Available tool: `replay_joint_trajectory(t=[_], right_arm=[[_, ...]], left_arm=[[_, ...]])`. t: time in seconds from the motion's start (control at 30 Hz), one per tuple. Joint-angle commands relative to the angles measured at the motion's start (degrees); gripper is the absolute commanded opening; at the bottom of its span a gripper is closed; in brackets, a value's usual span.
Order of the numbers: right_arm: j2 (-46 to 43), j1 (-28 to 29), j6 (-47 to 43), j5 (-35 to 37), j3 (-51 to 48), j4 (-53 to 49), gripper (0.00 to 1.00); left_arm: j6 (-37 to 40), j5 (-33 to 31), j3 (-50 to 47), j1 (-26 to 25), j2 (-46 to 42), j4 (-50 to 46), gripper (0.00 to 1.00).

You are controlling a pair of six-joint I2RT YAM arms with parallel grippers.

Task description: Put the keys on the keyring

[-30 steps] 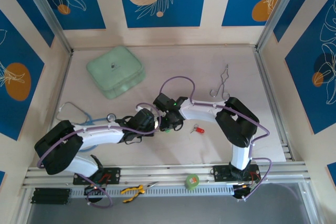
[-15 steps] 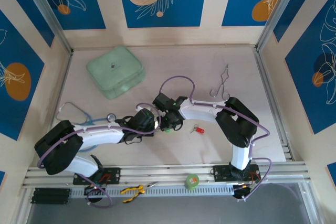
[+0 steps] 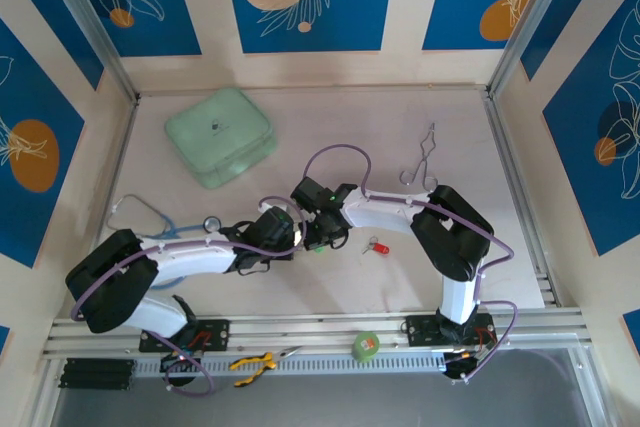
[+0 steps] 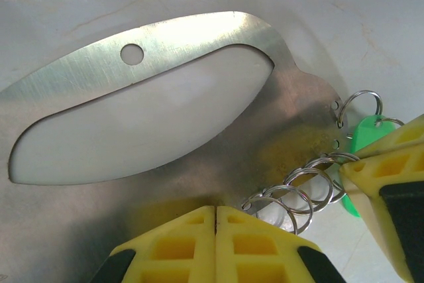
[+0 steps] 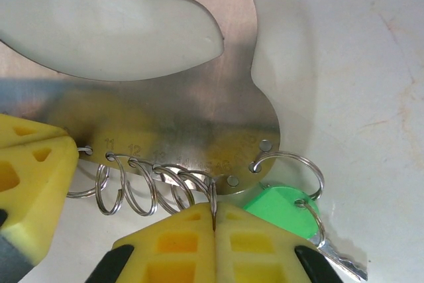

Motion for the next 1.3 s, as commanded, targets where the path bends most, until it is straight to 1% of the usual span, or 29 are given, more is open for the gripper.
replay_joint_trajectory(t=[0.0, 0.03, 0.07, 0.17, 0.27, 0.33, 0.4, 0.53, 0.67, 0.97, 1.27], right_arm=[[-0.86, 0.04, 0.38, -1.99, 1.04, 0.59, 0.00], [-1.03, 0.05, 0.30, -2.21, 0.89, 0.51, 0.00], [-1.21, -0.04, 0.18, -2.41, 0.79, 0.58, 0.00], [-1.76, -0.24, -0.14, -3.68, 0.02, 1.10, 0.00], [-1.76, -0.90, 0.10, -4.94, -0.69, 1.90, 0.11], [-1.73, -1.18, 0.51, -5.50, -0.98, 2.35, 0.14], [-1.76, -1.36, 0.64, -5.77, -1.06, 2.68, 0.15], [-1.57, -1.54, 0.99, -5.77, -0.98, 2.62, 0.15], [-1.75, -1.76, 1.34, -5.17, -1.06, 2.40, 0.13], [-2.53, -2.13, 1.27, -5.15, -1.84, 1.93, 0.14], [-2.98, -3.90, 1.87, -7.99, -4.00, 4.01, 0.14]], left_arm=[[0.29, 0.34, -1.18, -0.44, -0.89, -0.60, 0.01], [0.30, 0.19, -1.36, -0.40, -1.07, -0.49, 0.04], [0.37, 0.08, -1.58, -0.44, -1.28, -0.21, 0.05], [0.46, -0.10, -2.27, -0.42, -1.84, 0.54, 0.04], [0.43, 0.07, -2.29, -0.45, -1.75, 0.61, 0.01], [0.51, 0.20, -2.19, -0.41, -1.53, 0.65, 0.00], [0.52, 0.17, -2.23, -0.43, -1.68, 0.63, 0.00], [0.57, 0.16, -2.28, -0.37, -1.77, 0.54, 0.00], [0.55, 0.17, -2.37, -0.41, -1.77, 0.56, 0.00], [0.57, 0.23, -2.30, -0.44, -1.71, 0.54, 0.00], [0.78, 0.39, -2.25, -0.42, -1.70, 0.57, 0.00]])
